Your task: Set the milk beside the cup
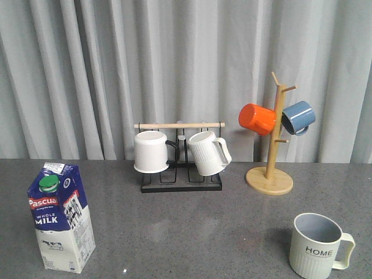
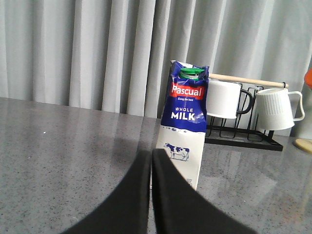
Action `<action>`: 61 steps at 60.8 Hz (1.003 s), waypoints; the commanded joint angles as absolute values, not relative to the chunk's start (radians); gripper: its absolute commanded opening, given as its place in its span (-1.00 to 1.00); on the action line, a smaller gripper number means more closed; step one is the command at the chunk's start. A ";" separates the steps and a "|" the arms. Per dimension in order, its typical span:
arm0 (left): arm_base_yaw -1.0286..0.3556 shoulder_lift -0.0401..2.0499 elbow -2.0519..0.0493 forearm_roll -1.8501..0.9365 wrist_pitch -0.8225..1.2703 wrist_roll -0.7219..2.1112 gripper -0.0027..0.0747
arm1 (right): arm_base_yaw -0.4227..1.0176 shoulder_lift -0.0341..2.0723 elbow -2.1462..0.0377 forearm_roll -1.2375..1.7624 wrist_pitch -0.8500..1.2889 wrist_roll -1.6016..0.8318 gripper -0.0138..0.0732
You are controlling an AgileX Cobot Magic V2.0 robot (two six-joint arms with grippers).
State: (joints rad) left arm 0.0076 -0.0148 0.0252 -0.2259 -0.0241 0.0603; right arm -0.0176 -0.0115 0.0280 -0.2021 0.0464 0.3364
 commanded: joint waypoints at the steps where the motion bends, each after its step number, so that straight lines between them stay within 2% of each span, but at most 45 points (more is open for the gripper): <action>1: 0.008 -0.025 0.041 -0.234 -0.100 0.060 -0.95 | -0.022 -0.021 0.035 -0.211 -0.025 0.332 -0.69; 32: 0.008 -0.025 0.041 -0.234 -0.100 0.060 -0.95 | -0.022 -0.021 0.035 -0.190 -0.043 0.342 -0.69; 51: 0.008 -0.025 0.041 -0.234 -0.100 0.058 -0.95 | -0.022 -0.021 0.035 0.059 -0.064 0.340 -0.69; 61: 0.008 -0.025 0.041 -0.235 -0.114 -0.031 -0.95 | -0.022 -0.021 0.027 0.194 -0.085 0.347 -0.69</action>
State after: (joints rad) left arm 0.0076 -0.0148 0.0252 -0.2259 -0.0250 0.0267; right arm -0.0176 -0.0115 0.0280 0.1363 0.0095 0.3491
